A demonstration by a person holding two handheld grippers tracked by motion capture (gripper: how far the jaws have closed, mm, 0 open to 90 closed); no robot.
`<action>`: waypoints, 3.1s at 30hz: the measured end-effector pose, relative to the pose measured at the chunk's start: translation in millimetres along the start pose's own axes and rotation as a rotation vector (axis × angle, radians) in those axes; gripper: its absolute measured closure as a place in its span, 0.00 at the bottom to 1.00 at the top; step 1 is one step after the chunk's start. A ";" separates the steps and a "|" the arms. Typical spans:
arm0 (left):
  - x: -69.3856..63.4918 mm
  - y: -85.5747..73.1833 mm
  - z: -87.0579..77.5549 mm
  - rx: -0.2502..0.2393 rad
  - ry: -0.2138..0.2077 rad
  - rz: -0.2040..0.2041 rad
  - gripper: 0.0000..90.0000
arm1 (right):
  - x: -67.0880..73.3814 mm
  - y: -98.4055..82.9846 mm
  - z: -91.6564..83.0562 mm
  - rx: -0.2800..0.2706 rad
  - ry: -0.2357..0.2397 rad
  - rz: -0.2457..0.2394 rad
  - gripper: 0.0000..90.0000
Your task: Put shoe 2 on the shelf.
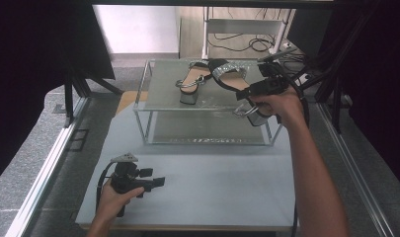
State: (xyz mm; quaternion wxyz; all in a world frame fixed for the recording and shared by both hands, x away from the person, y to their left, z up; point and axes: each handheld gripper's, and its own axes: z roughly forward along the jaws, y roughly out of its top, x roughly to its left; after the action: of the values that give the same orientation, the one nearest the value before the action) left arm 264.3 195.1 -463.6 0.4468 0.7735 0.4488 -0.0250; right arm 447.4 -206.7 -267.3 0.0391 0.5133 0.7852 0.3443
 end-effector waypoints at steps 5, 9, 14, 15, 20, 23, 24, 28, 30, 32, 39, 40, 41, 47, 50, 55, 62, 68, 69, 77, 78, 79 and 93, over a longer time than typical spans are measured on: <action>-0.3 -0.4 4.8 0.011 -0.004 -0.001 0.30 | -6.0 21.6 7.4 -0.005 -0.006 0.024 0.47; -0.2 -0.7 7.0 0.017 -0.006 -0.001 0.30 | -9.9 29.9 14.7 -0.003 -0.020 0.034 0.47; -0.1 -1.0 13.4 0.033 0.000 0.008 0.31 | -19.3 36.7 29.8 -0.009 -0.047 0.066 0.47; -0.1 -1.0 13.4 0.033 0.000 0.008 0.31 | -19.3 36.7 29.8 -0.009 -0.047 0.066 0.47; 0.4 -1.1 14.6 0.038 -0.004 0.011 0.31 | -27.6 39.5 40.4 0.004 -0.080 0.091 0.47; 1.4 -0.9 14.0 0.037 -0.003 0.008 0.31 | -35.7 43.0 45.7 -0.010 -0.077 0.131 0.47; 1.7 -0.8 14.0 0.037 -0.002 0.008 0.31 | -36.7 43.8 47.6 -0.011 -0.088 0.139 0.47; 2.3 -0.7 13.8 0.038 0.000 0.009 0.31 | -43.2 46.6 55.1 -0.010 -0.104 0.170 0.47; 3.1 -0.6 12.5 0.032 0.004 0.007 0.31 | -44.5 47.3 56.3 -0.015 -0.113 0.177 0.47; 4.2 -0.5 11.1 0.029 0.006 0.006 0.31 | -48.4 49.5 60.9 -0.012 -0.143 0.202 0.47; 5.4 -0.7 9.1 0.024 0.015 0.004 0.31 | -47.1 55.0 73.4 0.051 -0.199 0.210 0.46; 5.4 -0.7 9.1 0.024 0.015 0.004 0.31 | -47.1 55.0 73.4 0.051 -0.199 0.210 0.46; 6.8 -0.6 7.5 0.023 0.019 0.001 0.31 | -45.7 55.9 75.6 0.061 -0.225 0.211 0.45; 7.6 -1.2 7.2 0.021 0.024 -0.005 0.31 | -41.4 56.3 79.6 0.074 -0.262 0.173 0.38; 6.8 -1.2 8.0 0.021 0.024 -0.005 0.31 | -40.0 56.0 77.9 0.064 -0.244 0.160 0.28; 8.1 -1.7 8.5 0.022 0.028 -0.010 0.31 | -30.3 58.0 60.6 -0.110 -0.233 0.083 0.23; 10.8 -0.7 2.4 -0.007 0.045 -0.022 0.31 | -21.2 54.3 37.9 -0.241 -0.182 0.009 0.30; 7.0 7.1 -4.5 -0.079 0.095 -0.021 0.40 | -22.6 32.0 4.9 -0.294 -0.175 -0.069 0.54; 4.8 10.3 -6.4 -0.093 0.098 -0.017 0.43 | -24.3 26.4 -0.5 -0.300 -0.175 -0.066 0.57; -11.0 59.7 -30.2 -0.217 0.160 0.035 0.64 | -46.7 -25.3 -20.3 -0.248 -0.230 -0.100 0.81; -11.1 68.9 -31.1 -0.233 0.175 0.030 0.69 | -49.4 -30.6 -18.4 -0.237 -0.239 -0.106 0.83; -10.5 78.7 -31.1 -0.248 0.186 0.024 0.73 | -52.6 -35.2 -16.3 -0.227 -0.242 -0.113 0.84; 21.0 193.5 5.6 -0.219 0.334 -0.010 0.95 | -59.1 -59.2 17.4 -0.196 -0.242 -0.136 0.93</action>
State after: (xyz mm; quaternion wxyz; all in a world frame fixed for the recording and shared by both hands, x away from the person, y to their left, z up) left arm 417.5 166.9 -346.8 0.4473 0.7116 0.5204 0.1505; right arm 436.3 -261.1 -332.2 0.2066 0.4903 0.7704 0.3513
